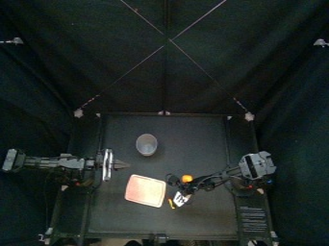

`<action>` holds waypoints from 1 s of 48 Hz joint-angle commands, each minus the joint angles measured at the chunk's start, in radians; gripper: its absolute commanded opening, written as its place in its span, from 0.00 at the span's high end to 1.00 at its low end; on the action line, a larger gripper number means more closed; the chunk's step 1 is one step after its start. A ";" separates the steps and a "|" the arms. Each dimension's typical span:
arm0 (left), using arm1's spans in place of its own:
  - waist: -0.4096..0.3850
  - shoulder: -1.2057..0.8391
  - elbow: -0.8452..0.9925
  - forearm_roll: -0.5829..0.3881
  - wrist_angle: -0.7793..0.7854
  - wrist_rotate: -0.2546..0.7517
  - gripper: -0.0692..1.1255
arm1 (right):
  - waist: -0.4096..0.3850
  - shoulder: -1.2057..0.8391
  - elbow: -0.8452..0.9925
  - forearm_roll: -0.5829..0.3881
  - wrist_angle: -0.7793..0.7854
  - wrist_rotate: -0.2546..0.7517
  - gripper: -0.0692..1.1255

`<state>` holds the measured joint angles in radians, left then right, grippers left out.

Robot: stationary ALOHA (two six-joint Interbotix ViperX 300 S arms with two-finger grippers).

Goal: Pick the shrimp then place it in the grey bowl
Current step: Place shrimp in the grey bowl

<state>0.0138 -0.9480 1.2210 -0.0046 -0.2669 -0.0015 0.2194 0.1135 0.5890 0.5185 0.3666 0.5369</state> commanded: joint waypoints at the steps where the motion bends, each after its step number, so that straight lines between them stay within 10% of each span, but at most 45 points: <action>1: 0.002 0.003 -0.011 0.002 -0.005 0.003 0.88 | 0.005 0.005 -0.046 -0.172 0.049 0.138 0.22; 14: 0.005 0.003 0.002 0.002 -0.005 0.003 0.88 | 0.044 0.063 -0.181 -0.472 0.141 0.416 0.22; 48: 0.003 0.002 0.028 0.000 -0.005 0.002 0.88 | 0.087 0.190 -0.287 -0.422 0.222 0.453 0.34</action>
<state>0.0169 -0.9480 1.2609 -0.0046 -0.2669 -0.0015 0.3037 0.3206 0.3206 0.0951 0.5676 0.9863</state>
